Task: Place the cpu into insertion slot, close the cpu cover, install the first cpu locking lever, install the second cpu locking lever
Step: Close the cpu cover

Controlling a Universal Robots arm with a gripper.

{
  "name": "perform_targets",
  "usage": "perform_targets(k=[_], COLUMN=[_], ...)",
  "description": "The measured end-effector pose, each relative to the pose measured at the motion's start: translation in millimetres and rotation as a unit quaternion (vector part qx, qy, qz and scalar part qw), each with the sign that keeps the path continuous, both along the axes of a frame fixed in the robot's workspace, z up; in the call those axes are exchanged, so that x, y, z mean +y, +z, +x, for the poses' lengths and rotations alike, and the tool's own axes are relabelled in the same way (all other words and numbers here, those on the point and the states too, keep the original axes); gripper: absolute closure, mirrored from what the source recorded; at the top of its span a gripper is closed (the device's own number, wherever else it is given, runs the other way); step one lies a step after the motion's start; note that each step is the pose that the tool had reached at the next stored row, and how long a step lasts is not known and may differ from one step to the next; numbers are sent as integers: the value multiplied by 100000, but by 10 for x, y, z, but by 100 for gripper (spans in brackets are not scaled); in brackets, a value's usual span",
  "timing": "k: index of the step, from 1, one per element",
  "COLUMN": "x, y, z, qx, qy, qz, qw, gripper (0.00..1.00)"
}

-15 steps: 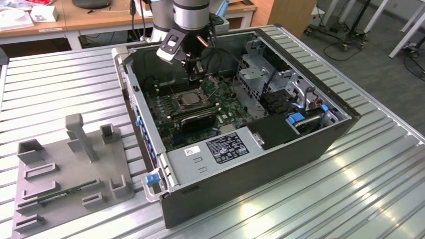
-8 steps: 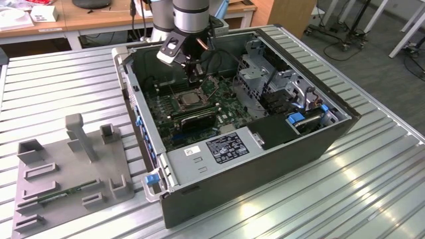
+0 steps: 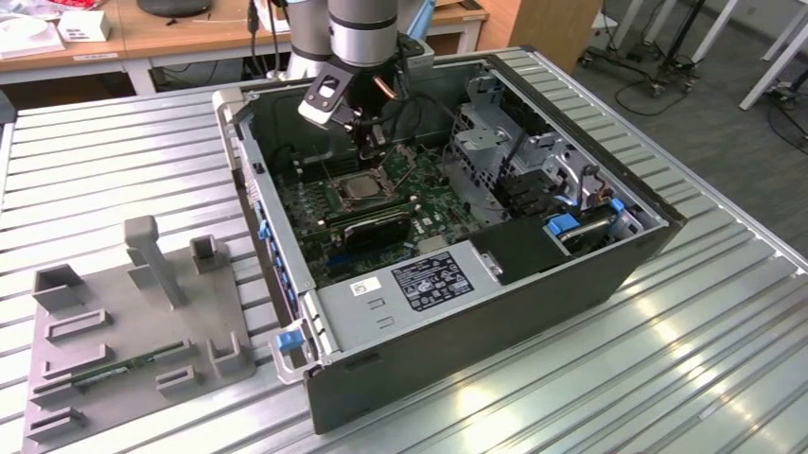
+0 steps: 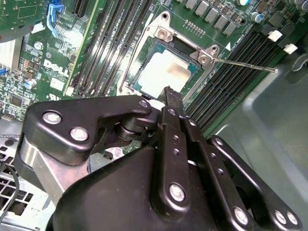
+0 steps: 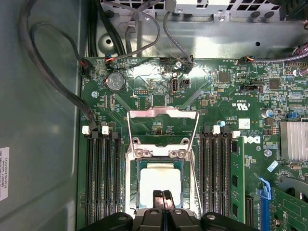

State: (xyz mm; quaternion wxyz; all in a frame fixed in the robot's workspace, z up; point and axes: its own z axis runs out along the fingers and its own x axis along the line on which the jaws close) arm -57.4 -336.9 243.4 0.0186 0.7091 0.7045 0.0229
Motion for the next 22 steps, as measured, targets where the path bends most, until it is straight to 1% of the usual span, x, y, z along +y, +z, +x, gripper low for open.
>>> perform_targets(k=[4,8,17,22], x=[0,0,0,0], y=[-19,-52,-60,-99], z=[0,0,0,0], qx=[-1,-3,-1,-2], qy=[0,1,0,1], qz=[1,6,3,5], qw=[100000,100000,100000,100000], gripper=[89,89,89,89])
